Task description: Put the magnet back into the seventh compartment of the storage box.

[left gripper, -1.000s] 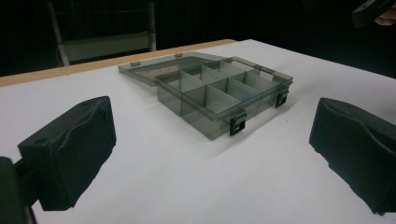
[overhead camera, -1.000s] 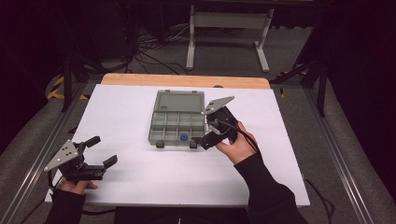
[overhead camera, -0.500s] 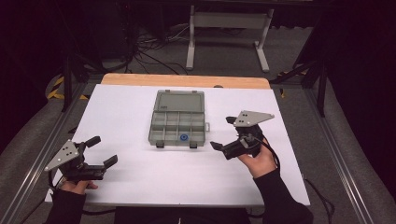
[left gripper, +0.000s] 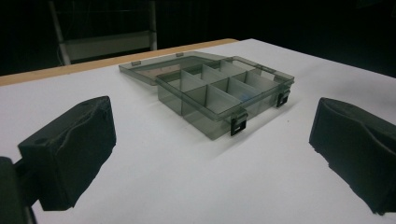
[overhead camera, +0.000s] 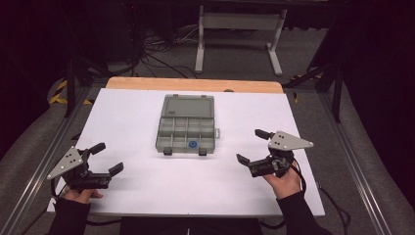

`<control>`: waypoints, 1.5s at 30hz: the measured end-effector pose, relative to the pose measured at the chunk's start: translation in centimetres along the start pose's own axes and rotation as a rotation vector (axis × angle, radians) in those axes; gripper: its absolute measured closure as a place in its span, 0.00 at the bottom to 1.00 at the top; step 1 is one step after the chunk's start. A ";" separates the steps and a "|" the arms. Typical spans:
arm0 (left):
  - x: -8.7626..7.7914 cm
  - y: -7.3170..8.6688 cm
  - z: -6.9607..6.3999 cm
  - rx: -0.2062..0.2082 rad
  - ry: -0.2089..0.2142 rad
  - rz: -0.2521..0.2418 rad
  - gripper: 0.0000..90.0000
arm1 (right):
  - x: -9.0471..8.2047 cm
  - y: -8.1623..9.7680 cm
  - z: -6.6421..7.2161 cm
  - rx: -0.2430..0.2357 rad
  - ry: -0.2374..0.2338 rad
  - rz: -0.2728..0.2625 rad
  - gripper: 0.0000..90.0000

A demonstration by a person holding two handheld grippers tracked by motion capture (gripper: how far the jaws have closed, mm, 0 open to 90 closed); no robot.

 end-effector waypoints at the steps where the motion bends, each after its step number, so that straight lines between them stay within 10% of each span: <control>1: 0.0 0.0 0.0 0.000 0.000 0.000 0.01 | -0.3 0.3 -0.1 0.011 0.002 -0.008 0.00; 14: 0.1 0.0 0.0 0.002 -0.001 -0.001 0.01 | -2.2 2.7 -0.8 0.024 0.053 -0.088 0.00; 45: -0.2 -0.2 0.0 -0.011 0.012 -0.020 0.01 | -1.7 8.7 -2.6 0.091 0.056 -0.069 0.00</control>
Point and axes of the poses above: each handheld gripper's, and its own axes: x roughly forward along the jaws, y roughly out of its underside, z roughly to its left, the point moved 8 cm from there along x, roughly forward along the jaws, and after that the axes turned 8 degrees about x, right-handed, at the moved point
